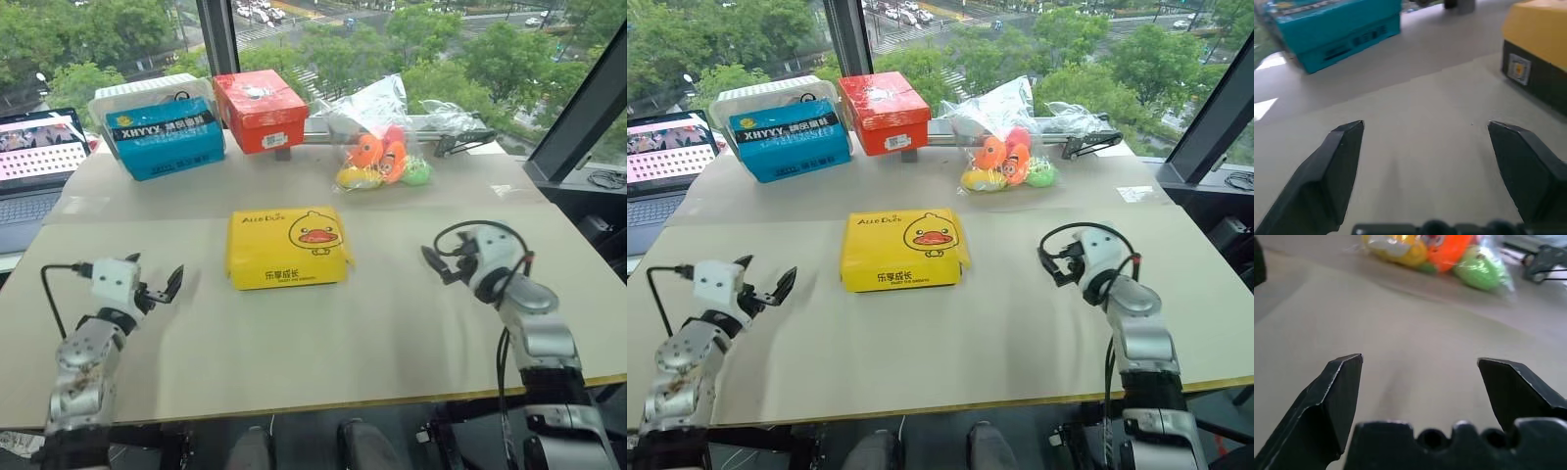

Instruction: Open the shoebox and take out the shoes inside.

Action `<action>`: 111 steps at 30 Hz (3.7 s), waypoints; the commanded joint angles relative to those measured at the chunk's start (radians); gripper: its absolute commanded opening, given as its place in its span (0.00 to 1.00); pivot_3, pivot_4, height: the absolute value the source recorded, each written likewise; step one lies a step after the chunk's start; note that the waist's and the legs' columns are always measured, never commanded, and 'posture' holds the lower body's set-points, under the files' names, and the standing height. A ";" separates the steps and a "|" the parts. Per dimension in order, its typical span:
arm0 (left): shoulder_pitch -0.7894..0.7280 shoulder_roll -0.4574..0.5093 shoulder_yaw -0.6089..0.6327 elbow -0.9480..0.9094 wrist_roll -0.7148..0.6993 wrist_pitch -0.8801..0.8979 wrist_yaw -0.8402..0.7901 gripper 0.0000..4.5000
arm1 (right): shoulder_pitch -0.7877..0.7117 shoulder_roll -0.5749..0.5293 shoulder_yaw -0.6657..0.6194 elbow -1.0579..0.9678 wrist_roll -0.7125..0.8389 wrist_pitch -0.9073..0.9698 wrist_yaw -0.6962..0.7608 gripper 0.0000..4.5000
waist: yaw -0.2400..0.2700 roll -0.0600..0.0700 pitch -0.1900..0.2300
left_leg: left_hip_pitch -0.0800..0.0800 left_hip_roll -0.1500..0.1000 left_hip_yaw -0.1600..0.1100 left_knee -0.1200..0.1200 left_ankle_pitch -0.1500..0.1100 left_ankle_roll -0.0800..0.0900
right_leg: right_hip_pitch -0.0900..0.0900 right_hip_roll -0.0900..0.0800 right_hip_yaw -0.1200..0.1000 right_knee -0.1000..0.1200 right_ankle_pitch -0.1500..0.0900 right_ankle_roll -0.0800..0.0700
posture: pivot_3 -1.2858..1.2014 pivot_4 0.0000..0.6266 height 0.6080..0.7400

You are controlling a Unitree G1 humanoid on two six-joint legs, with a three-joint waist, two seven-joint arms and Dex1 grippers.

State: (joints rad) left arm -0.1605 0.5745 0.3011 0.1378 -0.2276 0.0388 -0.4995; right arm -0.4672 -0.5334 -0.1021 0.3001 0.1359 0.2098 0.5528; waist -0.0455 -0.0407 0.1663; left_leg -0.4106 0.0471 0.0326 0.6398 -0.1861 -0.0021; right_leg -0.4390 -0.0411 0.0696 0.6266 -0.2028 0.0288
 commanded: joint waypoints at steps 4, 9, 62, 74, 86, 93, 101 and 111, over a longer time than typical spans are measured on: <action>-0.184 0.064 -0.064 0.243 0.085 -0.129 -0.059 0.35 | -0.185 0.007 0.066 0.250 -0.059 -0.142 0.067 0.45 | -0.001 0.000 0.000 | 0.001 0.000 0.000 0.001 0.000 0.000 | 0.001 0.000 0.000 0.000 0.001 0.001 | 0.52 0.24 1.00; -0.351 0.024 -0.180 0.457 0.187 -0.259 -0.070 0.00 | -0.356 0.102 0.110 0.513 -0.099 -0.258 0.064 0.07 | -0.001 0.000 0.000 | 0.002 0.000 0.000 0.001 0.000 0.000 | 0.001 0.000 0.000 0.002 0.001 0.001 | 0.52 0.24 1.00; -0.396 0.412 -0.342 -0.088 0.150 0.083 -0.710 0.99 | -0.100 -0.281 0.154 -0.189 0.016 0.249 0.598 0.00 | 0.003 0.001 0.001 | -0.004 -0.001 0.000 0.005 -0.002 0.003 | -0.002 -0.001 0.000 0.002 -0.001 0.003 | 0.52 0.24 1.00; -0.602 0.551 -0.138 -0.356 -0.431 0.722 -0.856 0.99 | -0.084 -0.492 0.128 -0.636 0.346 0.624 0.791 0.00 | 0.003 0.000 0.005 | -0.003 0.000 -0.001 0.005 -0.002 0.003 | -0.003 0.000 -0.001 0.004 -0.002 0.003 | 0.52 0.24 1.00; -0.657 0.589 -0.145 -0.357 -0.450 0.764 -0.815 0.99 | 0.053 -0.370 0.177 -0.455 0.436 0.644 0.805 0.00 | 0.004 -0.002 0.007 | -0.004 -0.001 -0.001 0.007 -0.002 0.003 | -0.002 0.000 -0.001 0.004 -0.002 0.003 | 0.52 0.24 1.00; -0.693 0.583 -0.176 -0.334 -0.443 0.752 -0.809 0.99 | 0.075 -0.302 0.296 -0.348 0.395 0.585 0.856 0.00 | 0.002 -0.002 0.007 | -0.003 -0.001 -0.001 0.008 -0.002 0.004 | -0.002 0.001 0.000 0.006 -0.002 0.003 | 0.52 0.24 1.00; -0.719 0.583 -0.170 -0.327 -0.454 0.777 -0.793 0.99 | 0.058 -0.183 0.322 -0.347 0.402 0.584 0.793 0.00 | 0.002 -0.002 0.007 | -0.004 -0.001 -0.001 0.009 -0.002 0.003 | -0.002 0.001 0.000 0.006 -0.002 0.003 | 0.52 0.24 1.00; -0.703 0.600 0.076 -0.236 -0.715 1.042 -0.729 0.99 | -0.047 -0.157 0.110 -0.577 0.595 0.768 0.606 0.00 | 0.005 -0.003 0.008 | -0.004 0.000 -0.002 0.010 -0.002 0.003 | -0.003 0.002 -0.001 0.008 -0.002 0.003 | 0.52 0.24 1.00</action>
State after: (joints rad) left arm -0.8396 1.1548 0.2851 -0.1211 -0.8642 1.0130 -1.2473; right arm -0.4742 -0.6979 0.1010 -0.1931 0.6338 0.9211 1.2042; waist -0.0409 -0.0439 0.1745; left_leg -0.4147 0.0476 0.0301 0.6495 -0.1878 0.0013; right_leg -0.4421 -0.0392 0.0683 0.6345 -0.2045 0.0320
